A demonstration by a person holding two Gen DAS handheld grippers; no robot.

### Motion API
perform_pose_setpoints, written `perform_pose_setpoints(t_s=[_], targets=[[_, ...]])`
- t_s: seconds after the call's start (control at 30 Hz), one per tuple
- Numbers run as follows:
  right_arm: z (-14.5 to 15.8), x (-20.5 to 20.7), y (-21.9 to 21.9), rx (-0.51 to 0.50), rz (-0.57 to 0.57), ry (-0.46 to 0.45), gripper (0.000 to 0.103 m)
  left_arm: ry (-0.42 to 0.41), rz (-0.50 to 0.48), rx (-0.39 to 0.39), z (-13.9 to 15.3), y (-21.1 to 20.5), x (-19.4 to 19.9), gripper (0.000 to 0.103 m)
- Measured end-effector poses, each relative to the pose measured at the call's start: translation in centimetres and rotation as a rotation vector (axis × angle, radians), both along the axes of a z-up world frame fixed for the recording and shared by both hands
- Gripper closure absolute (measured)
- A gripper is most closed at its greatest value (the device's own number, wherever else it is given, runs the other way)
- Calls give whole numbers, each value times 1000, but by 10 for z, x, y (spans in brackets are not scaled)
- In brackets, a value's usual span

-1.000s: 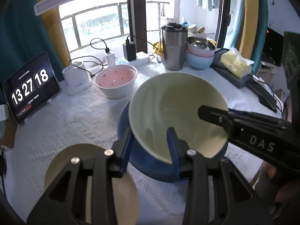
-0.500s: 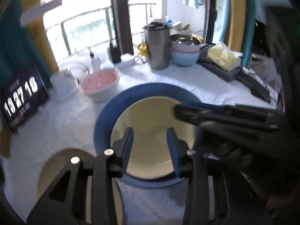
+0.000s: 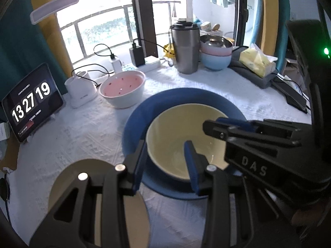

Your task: Organize plates and bowls

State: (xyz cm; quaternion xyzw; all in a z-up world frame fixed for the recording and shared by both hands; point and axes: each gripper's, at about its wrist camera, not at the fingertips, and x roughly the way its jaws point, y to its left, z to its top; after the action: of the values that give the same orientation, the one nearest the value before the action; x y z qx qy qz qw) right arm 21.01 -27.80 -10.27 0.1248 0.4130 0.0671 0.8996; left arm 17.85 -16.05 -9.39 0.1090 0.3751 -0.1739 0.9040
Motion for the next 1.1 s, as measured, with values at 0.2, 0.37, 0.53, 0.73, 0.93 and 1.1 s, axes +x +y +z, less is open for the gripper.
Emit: perform_pose_setpoints(t_s=[0.2, 0.37, 0.53, 0.73, 0.93, 1.1], targets=[[7, -4, -10, 1, -27, -26, 84, 8, 36, -7, -2, 13, 6, 64], [11, -9, -20, -16, -44, -45, 84, 18, 54, -23, -1, 20, 8, 64], [5, -8, -19, -45, -28, -54, 84, 22, 63, -19, -3, 21, 10, 64], [4, -6, -14, -69, -10, -64, 85, 27, 68, -17, -3, 21, 10, 64], [5, -6, -18, -32, -9, -52, 84, 20, 74, -38, 4, 24, 12, 64], [12, -6, -17, -25, -1, -60, 83, 17, 84, -72, 10, 30, 15, 64]])
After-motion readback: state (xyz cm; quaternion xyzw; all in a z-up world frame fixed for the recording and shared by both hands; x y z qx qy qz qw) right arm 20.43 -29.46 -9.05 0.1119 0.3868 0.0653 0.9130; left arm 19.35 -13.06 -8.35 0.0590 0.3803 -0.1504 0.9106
